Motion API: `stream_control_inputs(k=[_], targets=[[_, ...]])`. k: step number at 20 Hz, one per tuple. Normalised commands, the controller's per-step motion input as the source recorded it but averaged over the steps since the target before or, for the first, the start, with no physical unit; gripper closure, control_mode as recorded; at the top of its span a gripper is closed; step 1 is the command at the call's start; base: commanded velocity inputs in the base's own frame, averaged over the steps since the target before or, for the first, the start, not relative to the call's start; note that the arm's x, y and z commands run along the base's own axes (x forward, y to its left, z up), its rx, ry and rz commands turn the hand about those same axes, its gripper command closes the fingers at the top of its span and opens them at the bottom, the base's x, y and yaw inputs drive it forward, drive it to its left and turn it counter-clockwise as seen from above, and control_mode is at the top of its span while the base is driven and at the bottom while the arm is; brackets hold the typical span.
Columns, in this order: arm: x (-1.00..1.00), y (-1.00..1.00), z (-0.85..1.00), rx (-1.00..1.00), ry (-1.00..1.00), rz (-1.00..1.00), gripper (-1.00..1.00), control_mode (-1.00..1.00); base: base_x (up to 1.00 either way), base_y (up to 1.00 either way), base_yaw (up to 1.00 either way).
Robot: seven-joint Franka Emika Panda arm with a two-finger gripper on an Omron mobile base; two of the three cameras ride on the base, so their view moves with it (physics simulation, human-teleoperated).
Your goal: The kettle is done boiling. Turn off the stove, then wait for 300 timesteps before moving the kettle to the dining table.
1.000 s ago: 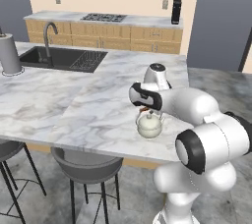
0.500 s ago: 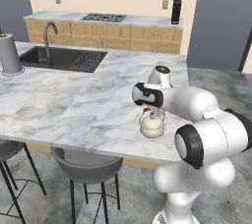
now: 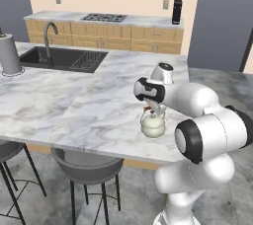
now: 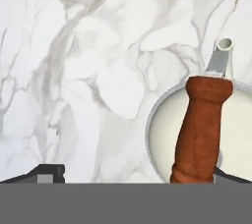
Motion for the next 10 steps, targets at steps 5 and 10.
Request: stream_control_inputs(k=[5,10], targets=[[-0.05,0.00,-0.04,0.01,0.08,0.00,-1.00,-1.00,0.00,0.00,0.00],[0.00,-0.01,0.00,0.00,0.11,0.00,-1.00,-1.00,0.00,0.00,0.00]])
